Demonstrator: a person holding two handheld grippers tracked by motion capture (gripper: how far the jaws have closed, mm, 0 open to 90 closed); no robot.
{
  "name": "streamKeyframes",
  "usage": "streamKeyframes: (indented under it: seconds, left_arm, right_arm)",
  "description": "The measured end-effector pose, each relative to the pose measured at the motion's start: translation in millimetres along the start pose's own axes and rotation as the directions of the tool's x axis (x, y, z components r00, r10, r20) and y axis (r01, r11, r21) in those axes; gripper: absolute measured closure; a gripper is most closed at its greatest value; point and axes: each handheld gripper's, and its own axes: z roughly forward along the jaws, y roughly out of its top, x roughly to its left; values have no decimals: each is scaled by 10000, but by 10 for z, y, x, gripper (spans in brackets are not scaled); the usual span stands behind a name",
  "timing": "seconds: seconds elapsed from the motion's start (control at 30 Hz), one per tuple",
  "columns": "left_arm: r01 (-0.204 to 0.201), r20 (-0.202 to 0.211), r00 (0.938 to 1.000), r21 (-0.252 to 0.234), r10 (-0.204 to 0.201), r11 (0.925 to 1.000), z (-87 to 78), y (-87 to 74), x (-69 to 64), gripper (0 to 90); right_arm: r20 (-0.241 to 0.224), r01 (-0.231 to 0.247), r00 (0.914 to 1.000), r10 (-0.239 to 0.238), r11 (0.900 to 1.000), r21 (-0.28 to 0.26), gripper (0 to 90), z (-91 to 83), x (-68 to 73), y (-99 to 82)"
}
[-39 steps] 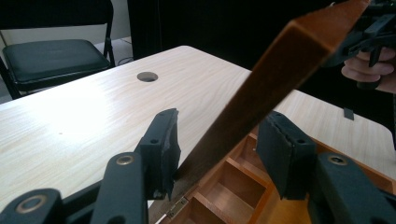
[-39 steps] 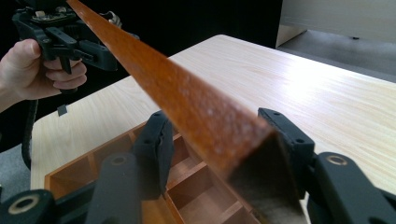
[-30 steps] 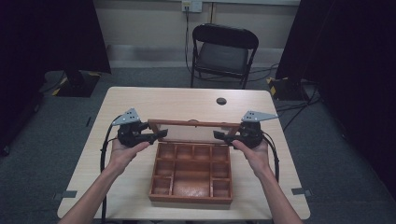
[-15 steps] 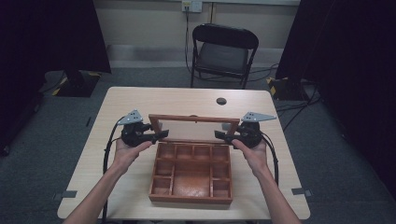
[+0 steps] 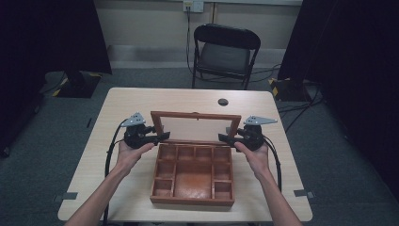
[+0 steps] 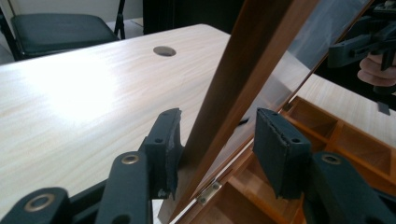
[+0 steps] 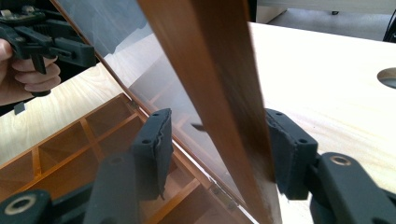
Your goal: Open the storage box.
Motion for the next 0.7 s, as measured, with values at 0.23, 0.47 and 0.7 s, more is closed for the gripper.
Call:
streamKeyframes:
  seconds: [0.23, 0.47, 0.7]
  left_arm:
    - [117, -129, 9999, 395, -112, 9991, 62, -74, 44, 535]
    - [22, -249, 9997, 475, -11, 9989, 78, -90, 51, 541]
    - [-11, -337, 9994, 593, 31, 9982, 98, -108, 70, 559]
  right_arm:
    - [114, -114, 9999, 111, 9997, 228, 466, 53, -47, -61]
    - [180, -52, 9998, 47, 9996, 277, 467, 80, -45, -68]
    - [307, -95, 9995, 82, 9990, 431, 465, 102, -66, -84]
